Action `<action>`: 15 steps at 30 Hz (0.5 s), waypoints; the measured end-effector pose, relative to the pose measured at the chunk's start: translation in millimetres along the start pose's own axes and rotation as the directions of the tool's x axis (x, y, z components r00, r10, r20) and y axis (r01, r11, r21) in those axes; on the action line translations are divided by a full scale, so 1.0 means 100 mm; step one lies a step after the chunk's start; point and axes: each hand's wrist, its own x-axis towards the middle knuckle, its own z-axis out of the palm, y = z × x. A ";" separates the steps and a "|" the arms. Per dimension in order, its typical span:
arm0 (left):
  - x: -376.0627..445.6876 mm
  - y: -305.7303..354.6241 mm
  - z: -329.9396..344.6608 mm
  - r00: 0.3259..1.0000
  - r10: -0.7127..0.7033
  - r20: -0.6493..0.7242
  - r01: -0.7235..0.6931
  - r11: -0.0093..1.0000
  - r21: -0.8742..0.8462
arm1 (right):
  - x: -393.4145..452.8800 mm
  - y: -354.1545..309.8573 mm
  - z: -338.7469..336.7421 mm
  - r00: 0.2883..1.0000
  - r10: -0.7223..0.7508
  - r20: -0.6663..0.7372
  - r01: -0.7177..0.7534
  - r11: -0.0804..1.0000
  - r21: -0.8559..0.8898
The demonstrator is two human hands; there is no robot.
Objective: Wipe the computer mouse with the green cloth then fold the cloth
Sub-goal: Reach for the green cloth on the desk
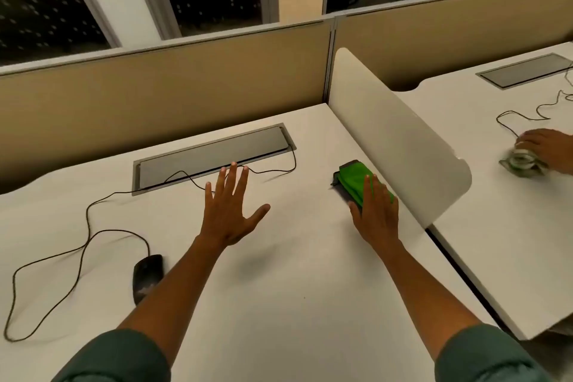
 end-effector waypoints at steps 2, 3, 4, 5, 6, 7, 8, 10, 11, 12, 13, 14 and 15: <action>0.02 0.02 0.01 1.000 -0.003 -0.005 0.003 1.000 0.014 | 0.05 0.03 -0.01 0.999 0.025 0.022 -0.025 1.000 -0.012; 0.03 0.03 0.02 1.000 -0.007 -0.009 0.007 1.000 0.029 | 0.08 0.06 0.01 0.998 0.037 0.041 -0.036 0.999 -0.028; 0.04 0.02 0.04 1.000 -0.008 -0.010 0.008 1.000 0.030 | 0.09 0.09 0.03 0.996 0.051 0.071 -0.049 0.998 -0.039; 0.04 0.02 0.06 1.000 -0.007 -0.014 0.008 1.000 0.027 | 0.11 0.11 0.05 0.994 0.059 0.096 -0.054 0.997 -0.052; 0.03 0.03 0.07 1.000 -0.006 -0.015 0.006 1.000 0.027 | 0.12 0.12 0.07 0.993 0.055 0.107 -0.049 0.997 -0.059; 0.03 0.03 0.08 1.000 -0.005 -0.015 0.006 1.000 0.024 | 0.12 0.14 0.09 0.993 0.049 0.111 -0.041 0.997 -0.069; 0.04 0.02 0.09 1.000 -0.001 -0.012 0.002 1.000 0.016 | 0.13 0.17 0.10 0.994 0.040 0.105 -0.033 0.997 -0.068; 0.05 0.03 0.10 1.000 -0.006 -0.004 0.006 1.000 0.015 | 0.16 0.19 0.12 0.994 0.038 0.098 -0.029 0.996 -0.084; 0.05 0.03 0.10 1.000 -0.008 0.000 0.008 1.000 0.019 | 0.17 0.18 0.12 0.995 0.040 0.090 -0.032 0.996 -0.080; 0.05 0.04 0.11 1.000 -0.007 0.002 0.007 1.000 0.020 | 0.17 0.17 0.12 0.996 0.043 0.073 -0.038 0.997 -0.061; 0.05 0.05 0.10 1.000 -0.006 0.005 0.006 1.000 0.024 | 0.18 0.16 0.09 0.997 0.049 0.053 -0.047 0.998 -0.042; 0.05 0.07 0.09 1.000 -0.004 0.009 0.004 1.000 0.029 | 0.17 0.14 0.06 0.998 0.057 0.030 -0.057 0.998 -0.024; 0.05 0.09 0.08 1.000 -0.001 0.009 0.000 1.000 0.031 | 0.17 0.13 0.03 0.998 0.067 0.013 -0.066 0.998 -0.009</action>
